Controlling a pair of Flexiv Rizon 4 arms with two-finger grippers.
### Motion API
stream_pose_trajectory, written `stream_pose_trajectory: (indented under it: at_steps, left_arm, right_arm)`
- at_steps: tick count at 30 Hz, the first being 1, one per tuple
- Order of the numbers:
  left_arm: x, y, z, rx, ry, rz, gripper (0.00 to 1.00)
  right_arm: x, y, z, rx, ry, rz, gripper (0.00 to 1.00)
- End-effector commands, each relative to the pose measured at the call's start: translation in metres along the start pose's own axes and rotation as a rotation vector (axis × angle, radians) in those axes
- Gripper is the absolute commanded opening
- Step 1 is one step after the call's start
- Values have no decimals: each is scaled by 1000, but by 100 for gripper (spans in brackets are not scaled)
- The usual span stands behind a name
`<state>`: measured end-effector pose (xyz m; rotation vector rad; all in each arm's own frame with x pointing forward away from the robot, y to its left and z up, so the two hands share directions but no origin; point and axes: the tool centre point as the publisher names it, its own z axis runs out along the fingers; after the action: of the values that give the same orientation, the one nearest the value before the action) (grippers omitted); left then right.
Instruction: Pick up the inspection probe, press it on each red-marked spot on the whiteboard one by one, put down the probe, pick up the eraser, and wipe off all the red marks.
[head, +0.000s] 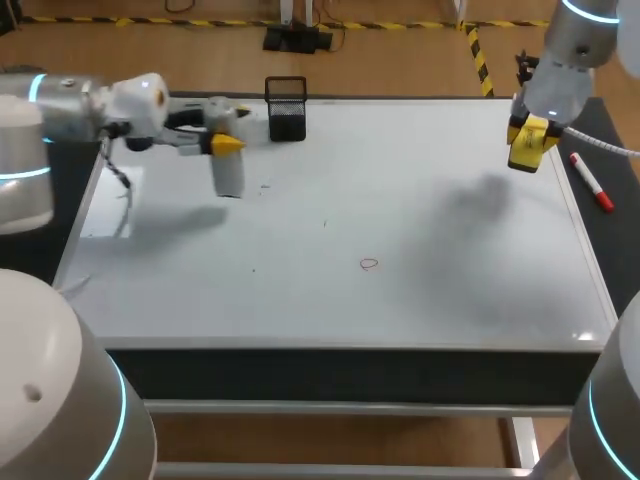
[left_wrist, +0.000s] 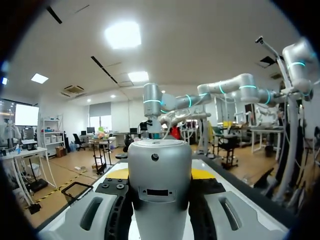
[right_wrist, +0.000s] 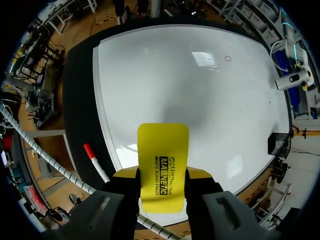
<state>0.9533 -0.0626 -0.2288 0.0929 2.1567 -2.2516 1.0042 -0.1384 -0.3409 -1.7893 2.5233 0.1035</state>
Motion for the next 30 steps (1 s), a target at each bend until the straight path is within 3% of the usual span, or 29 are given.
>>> stream_pose_trajectory:
  at_steps: [1,14,28,30]
  left_arm:
    - [2,-2,-37,-8,-32,-4,0]
    - [-1,5,-72,16,-102,-67,0]
    - [-1,5,-72,16,-102,-67,0]
    - [-1,5,-72,16,-102,-67,0]
  right_arm:
    - [0,-1,-1,0,3,-3,0]
    - [0,-1,-1,0,3,-3,0]
    - [0,-1,-1,0,3,-3,0]
    - [-14,18,2,17,13,-58,0]
